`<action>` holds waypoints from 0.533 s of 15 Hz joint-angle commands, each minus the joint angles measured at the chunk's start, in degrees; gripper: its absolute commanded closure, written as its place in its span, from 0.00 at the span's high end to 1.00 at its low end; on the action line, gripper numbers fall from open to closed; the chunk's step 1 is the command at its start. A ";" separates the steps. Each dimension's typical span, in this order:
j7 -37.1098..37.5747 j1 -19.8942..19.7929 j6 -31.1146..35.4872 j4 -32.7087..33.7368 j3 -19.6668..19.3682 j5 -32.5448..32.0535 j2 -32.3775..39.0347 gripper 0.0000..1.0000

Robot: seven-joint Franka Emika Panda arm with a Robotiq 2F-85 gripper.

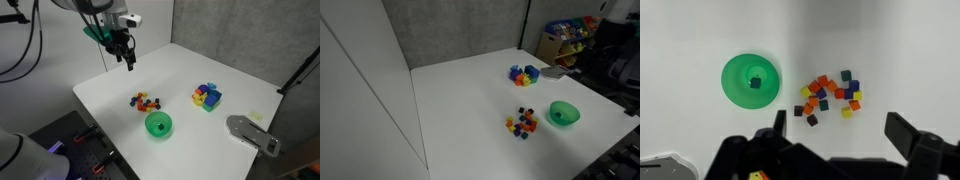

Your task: Move the yellow cube from the table to the bowl

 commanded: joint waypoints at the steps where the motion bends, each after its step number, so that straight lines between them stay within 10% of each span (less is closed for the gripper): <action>1: 1.59 1.24 7.14 2.75 0.79 0.24 8.82 1.00; 8: -0.71 3.50 20.75 7.23 0.49 5.10 23.42 1.00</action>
